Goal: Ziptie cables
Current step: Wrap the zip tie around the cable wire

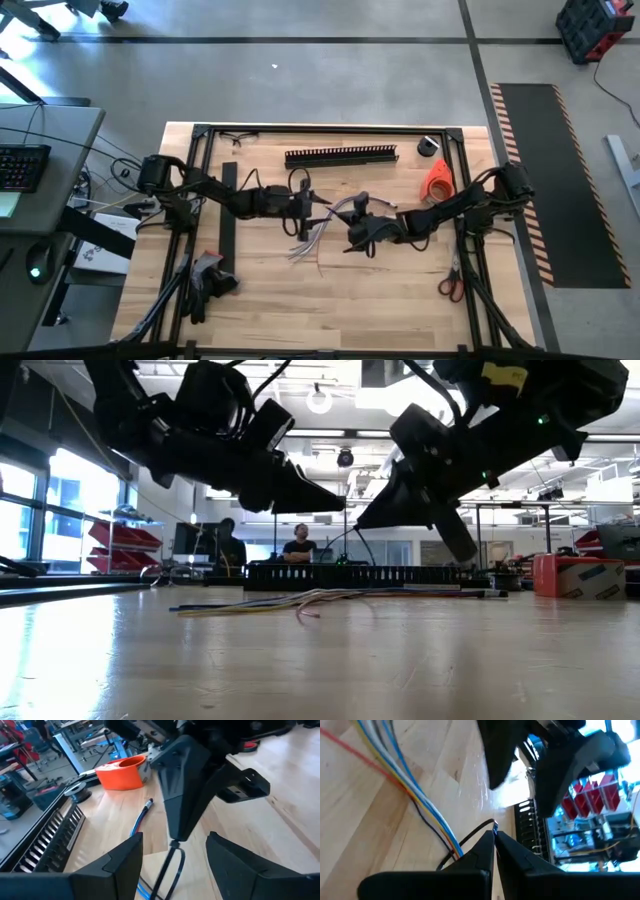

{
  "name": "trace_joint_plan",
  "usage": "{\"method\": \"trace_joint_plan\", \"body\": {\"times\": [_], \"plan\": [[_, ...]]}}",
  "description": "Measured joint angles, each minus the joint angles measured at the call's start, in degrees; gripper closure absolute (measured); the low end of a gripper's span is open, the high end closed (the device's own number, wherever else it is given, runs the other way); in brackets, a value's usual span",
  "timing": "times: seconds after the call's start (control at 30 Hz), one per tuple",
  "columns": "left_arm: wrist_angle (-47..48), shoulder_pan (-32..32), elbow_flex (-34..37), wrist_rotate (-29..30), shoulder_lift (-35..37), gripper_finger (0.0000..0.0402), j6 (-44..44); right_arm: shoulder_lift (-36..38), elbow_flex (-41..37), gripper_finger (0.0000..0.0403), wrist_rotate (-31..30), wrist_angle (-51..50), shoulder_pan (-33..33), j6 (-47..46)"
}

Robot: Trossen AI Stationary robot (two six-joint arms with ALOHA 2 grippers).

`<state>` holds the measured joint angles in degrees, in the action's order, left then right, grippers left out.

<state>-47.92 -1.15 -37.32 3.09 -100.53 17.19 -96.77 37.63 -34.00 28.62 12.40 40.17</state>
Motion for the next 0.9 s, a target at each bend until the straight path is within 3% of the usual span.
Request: {"method": "trace_joint_plan", "body": {"times": [0.43,0.9], "plan": [[-0.3,0.0,-5.9,-0.9,-8.5,0.0210,2.1,0.0,0.0,0.0403,0.3,2.6,0.8,-4.3],[2.7,0.0,-5.9,-1.5,-8.2,0.0341,1.1,0.0,0.0,0.0403,0.2,0.5,0.8,-4.7]]}}
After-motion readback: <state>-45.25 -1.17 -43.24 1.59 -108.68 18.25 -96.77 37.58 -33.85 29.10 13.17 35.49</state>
